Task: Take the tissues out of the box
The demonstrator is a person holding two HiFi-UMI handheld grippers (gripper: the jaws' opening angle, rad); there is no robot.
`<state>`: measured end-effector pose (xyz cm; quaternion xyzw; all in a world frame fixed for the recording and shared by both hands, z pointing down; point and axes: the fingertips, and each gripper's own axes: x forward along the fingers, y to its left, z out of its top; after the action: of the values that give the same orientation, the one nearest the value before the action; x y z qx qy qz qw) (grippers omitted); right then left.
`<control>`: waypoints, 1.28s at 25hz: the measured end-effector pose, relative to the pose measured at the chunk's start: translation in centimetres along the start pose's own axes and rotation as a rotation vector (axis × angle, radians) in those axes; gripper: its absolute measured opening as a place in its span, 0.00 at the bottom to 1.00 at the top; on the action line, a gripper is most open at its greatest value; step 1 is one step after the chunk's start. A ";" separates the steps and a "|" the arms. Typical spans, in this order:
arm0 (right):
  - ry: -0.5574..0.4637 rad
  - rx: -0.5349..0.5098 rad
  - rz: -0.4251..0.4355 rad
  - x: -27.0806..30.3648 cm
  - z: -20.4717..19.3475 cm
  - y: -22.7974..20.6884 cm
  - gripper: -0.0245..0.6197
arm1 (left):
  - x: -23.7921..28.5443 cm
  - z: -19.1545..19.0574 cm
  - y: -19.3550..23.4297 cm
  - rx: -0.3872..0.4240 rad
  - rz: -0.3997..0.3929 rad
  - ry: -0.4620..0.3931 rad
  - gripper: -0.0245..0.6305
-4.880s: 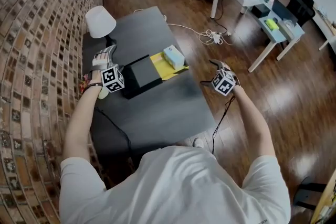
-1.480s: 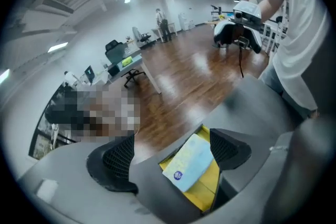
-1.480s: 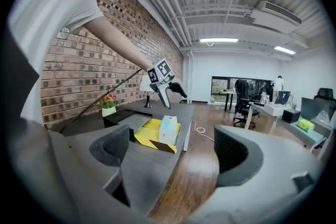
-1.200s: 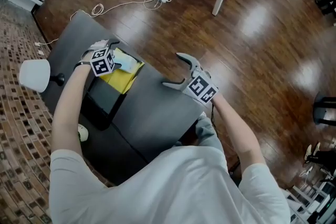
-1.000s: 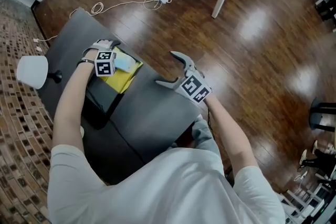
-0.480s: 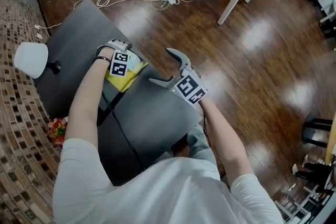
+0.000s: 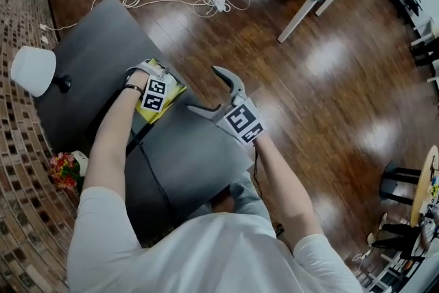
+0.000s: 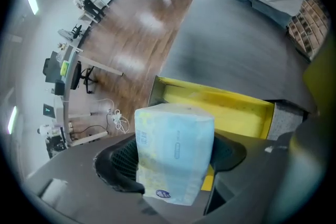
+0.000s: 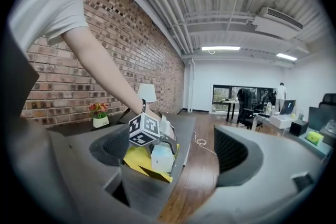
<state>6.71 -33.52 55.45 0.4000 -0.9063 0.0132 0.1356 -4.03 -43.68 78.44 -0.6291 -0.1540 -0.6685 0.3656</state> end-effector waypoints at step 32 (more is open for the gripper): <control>-0.255 -0.061 0.106 -2.4 11.6 8.9 0.81 | -33.2 -8.4 -14.2 -1.539 0.913 -0.427 0.60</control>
<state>-0.93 -27.27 44.44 0.3459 -0.9360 -0.0583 0.0304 -21.81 -29.72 49.07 -0.8088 0.5322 -0.2473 0.0385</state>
